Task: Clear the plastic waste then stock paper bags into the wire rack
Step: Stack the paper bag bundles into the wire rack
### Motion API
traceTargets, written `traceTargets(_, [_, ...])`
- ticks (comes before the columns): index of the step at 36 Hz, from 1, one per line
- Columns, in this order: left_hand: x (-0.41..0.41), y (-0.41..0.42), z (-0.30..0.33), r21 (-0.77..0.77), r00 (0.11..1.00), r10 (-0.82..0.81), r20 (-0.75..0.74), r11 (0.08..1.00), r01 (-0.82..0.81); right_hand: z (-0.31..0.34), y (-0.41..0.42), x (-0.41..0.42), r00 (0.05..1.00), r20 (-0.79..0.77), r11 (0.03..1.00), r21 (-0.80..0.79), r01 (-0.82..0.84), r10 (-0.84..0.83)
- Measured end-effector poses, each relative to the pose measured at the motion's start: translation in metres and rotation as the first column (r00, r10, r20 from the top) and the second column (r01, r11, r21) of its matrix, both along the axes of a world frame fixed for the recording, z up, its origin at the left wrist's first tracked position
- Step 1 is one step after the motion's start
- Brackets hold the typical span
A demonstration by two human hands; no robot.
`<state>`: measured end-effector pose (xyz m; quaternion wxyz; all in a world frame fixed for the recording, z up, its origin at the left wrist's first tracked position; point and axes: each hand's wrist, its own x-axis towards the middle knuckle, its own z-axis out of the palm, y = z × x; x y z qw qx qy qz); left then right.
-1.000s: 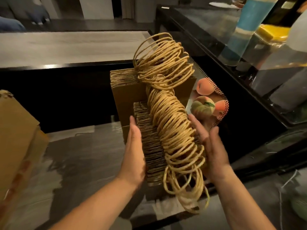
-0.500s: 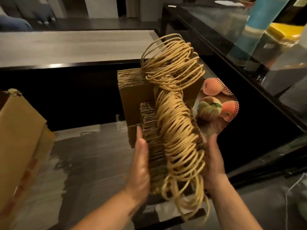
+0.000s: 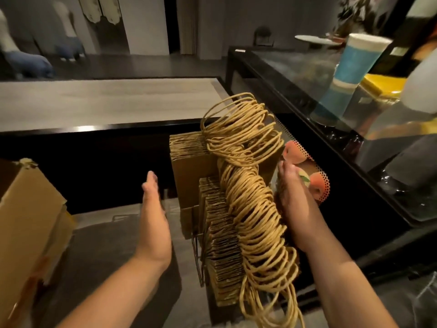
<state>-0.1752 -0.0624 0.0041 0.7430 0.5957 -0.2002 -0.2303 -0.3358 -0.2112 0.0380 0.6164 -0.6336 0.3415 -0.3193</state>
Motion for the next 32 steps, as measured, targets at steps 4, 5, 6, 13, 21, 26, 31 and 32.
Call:
traceTargets(4, [0.025, -0.018, 0.009, 0.008, 0.999, 0.021, 0.03, 1.0, -0.022, 0.013, -0.014, 0.016, 0.99, -0.004, 0.984, -0.107, 0.141, -0.142])
traceTargets(5, [0.029, -0.022, 0.01, 0.012, 1.0, 0.01, 0.025, 1.0, -0.01, 0.017, -0.013, 0.021, 0.987, -0.019, 0.978, -0.14, 0.156, -0.16])
traceTargets(6, [0.033, -0.027, 0.014, 0.015, 1.0, -0.015, 0.021, 1.0, 0.015, 0.022, -0.013, 0.027, 0.984, -0.022, 0.971, -0.169, 0.17, -0.176])
traceTargets(13, [0.039, -0.048, 0.014, 0.029, 0.992, -0.13, -0.001, 0.991, 0.13, 0.027, -0.016, 0.047, 0.969, -0.098, 0.959, -0.2, 0.203, -0.225])
traceTargets(21, [0.038, -0.048, 0.003, 0.027, 0.981, -0.192, -0.01, 0.981, 0.192, 0.03, -0.019, 0.052, 0.957, -0.154, 0.969, -0.021, 0.246, -0.247])
traceTargets(26, [0.042, -0.047, 0.008, 0.023, 0.983, -0.18, 0.024, 0.984, 0.179, 0.039, -0.017, 0.052, 0.972, -0.153, 0.984, -0.013, 0.178, -0.178])
traceTargets(31, [0.033, -0.047, 0.016, 0.012, 0.982, -0.18, 0.05, 0.984, 0.18, 0.032, -0.017, 0.058, 0.961, -0.173, 0.974, -0.105, 0.201, -0.217])
traceTargets(32, [0.032, -0.047, 0.017, -0.013, 0.987, -0.157, 0.047, 0.987, 0.157, 0.032, -0.017, 0.06, 0.959, -0.158, 0.969, -0.107, 0.222, -0.237])
